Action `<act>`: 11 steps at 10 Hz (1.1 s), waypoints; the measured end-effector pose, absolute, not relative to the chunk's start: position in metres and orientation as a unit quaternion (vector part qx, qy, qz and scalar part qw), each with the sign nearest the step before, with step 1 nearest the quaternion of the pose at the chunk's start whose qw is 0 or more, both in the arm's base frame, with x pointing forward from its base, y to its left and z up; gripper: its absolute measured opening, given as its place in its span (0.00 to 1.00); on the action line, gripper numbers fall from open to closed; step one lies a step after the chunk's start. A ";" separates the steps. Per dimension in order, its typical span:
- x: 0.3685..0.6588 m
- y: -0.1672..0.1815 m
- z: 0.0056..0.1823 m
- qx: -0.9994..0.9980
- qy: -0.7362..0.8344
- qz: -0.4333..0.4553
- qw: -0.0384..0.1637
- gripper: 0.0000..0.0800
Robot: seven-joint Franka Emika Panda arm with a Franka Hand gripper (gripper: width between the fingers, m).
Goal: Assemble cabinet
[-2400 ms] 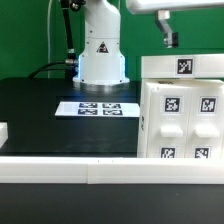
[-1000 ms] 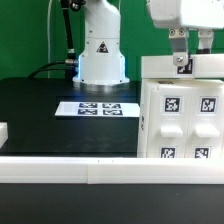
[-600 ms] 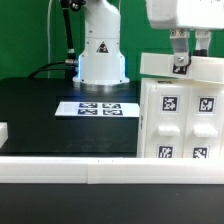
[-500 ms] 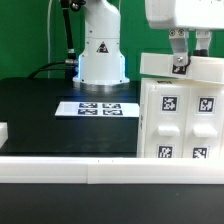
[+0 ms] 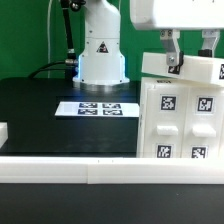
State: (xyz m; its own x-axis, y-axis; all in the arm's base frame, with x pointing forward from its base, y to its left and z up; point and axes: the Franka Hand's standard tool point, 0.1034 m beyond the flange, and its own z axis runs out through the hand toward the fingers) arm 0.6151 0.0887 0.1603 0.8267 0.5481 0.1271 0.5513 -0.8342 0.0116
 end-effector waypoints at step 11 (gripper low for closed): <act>0.617 0.084 0.157 -0.992 0.093 -0.075 0.045 0.70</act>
Offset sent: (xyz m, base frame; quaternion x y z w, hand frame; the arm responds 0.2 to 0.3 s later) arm 0.0000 0.0000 0.0000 0.0000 0.0000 0.1938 0.9810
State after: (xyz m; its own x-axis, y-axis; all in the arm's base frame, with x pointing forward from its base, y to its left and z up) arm 0.6172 0.0845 0.1570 0.9716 -0.1904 0.1405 -0.1768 -0.9788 -0.1036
